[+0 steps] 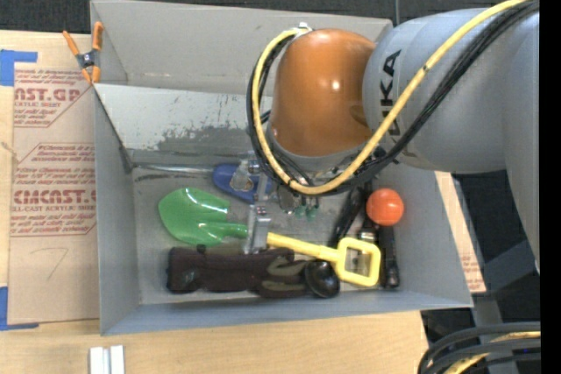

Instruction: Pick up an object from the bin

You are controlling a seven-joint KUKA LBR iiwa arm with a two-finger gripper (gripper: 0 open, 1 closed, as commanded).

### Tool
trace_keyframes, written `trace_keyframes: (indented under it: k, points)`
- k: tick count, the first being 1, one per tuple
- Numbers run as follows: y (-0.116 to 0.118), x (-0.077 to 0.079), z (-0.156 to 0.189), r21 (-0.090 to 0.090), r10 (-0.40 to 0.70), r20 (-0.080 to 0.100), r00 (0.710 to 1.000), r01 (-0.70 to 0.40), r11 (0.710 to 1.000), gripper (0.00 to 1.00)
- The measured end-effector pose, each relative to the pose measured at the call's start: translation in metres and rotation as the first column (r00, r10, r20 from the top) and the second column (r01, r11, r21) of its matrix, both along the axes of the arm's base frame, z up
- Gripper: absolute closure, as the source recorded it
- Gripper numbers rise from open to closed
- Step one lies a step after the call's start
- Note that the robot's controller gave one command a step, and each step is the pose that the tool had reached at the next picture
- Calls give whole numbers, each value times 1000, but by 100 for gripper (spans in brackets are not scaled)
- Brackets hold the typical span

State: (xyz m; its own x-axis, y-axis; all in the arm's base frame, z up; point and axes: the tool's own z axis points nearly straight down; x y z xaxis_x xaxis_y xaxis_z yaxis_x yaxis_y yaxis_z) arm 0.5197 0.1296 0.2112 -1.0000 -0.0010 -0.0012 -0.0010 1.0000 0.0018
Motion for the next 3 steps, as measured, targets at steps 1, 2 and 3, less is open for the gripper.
trace_keyframes:
  k: [1,2,3]
  points:
    - [0,0,0,0,0,0,1000,0,1000,0]
    - [-34,-7,59,-1,367,2,930,-367,930,0]
    - [0,6,-22,1,130,7,992,-130,992,0]
